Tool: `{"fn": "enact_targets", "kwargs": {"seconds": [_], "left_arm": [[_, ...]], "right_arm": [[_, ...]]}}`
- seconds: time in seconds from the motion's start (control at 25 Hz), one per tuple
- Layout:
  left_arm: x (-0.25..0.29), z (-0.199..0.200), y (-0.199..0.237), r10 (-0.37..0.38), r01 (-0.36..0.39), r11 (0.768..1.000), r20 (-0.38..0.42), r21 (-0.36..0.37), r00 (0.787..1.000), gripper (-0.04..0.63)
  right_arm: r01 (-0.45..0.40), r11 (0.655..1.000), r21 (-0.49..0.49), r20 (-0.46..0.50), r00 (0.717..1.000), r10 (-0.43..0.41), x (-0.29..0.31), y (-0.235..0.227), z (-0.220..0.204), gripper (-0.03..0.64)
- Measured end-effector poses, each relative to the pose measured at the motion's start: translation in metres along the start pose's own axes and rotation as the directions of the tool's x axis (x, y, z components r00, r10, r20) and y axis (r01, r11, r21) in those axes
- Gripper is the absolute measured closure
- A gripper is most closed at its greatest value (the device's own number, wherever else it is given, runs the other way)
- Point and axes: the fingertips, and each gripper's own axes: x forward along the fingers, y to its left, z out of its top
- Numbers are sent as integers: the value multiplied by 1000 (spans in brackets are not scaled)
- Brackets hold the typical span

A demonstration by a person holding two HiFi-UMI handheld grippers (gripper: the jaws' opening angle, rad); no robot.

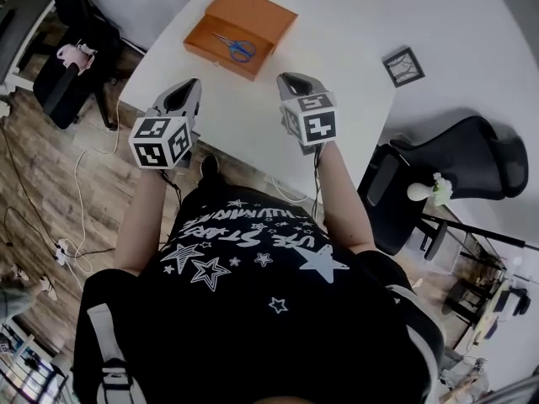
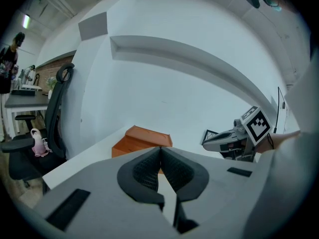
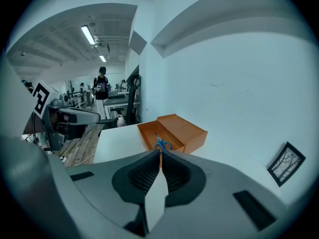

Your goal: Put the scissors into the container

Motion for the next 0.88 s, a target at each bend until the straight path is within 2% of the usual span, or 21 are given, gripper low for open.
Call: {"fn": "enact_targets", "kwargs": {"seconds": [0.88], "left_arm": [[-109, -101, -119, 115, -115, 993, 9, -33, 993, 577]], "right_arm": [[-90, 996, -17, 6, 996, 91, -127, 36, -128, 567]]}}
